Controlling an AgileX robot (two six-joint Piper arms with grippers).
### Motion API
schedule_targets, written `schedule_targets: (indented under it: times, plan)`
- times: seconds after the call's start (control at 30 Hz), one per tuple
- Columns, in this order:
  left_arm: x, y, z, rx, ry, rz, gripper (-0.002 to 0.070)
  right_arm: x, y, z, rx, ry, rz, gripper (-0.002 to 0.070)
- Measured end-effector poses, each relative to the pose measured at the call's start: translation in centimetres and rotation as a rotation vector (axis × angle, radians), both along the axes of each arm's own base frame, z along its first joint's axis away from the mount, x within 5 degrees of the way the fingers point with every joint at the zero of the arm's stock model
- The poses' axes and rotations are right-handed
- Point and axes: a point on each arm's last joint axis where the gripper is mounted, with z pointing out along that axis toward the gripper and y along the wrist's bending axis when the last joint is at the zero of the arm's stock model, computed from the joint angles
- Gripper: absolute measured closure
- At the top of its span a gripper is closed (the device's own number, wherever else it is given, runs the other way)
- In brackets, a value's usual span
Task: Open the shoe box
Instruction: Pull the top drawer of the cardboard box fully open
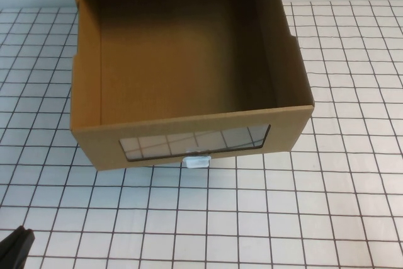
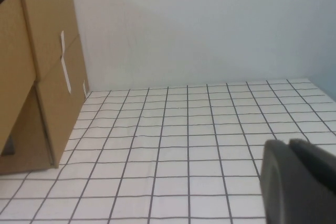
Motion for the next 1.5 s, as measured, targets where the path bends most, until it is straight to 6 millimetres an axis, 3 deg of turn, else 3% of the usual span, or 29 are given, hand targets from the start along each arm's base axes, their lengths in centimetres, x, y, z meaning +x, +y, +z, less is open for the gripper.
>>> schedule_targets:
  times: [0.17, 0.53, 1.3, 1.5]
  plan:
    - [0.0, 0.0, 0.0, 0.000, 0.000, 0.000, 0.0677, 0.0, 0.1, -0.2, -0.013, 0.023, 0.012, 0.0689]
    - [0.0, 0.0, 0.0, 0.000, 0.000, 0.000, 0.0677, -0.4, 1.0, -2.6, -0.119, 0.283, 0.121, 0.0689]
    - [0.0, 0.0, 0.0, 0.017, -0.004, 0.001, 0.0677, -0.4, 1.0, -2.7, -0.097, 0.295, 0.124, 0.0689]
    - [0.1, 0.7, -0.1, 0.052, -0.014, 0.070, 0.0677, -0.4, 1.0, -2.7, -0.095, 0.295, 0.124, 0.0689]
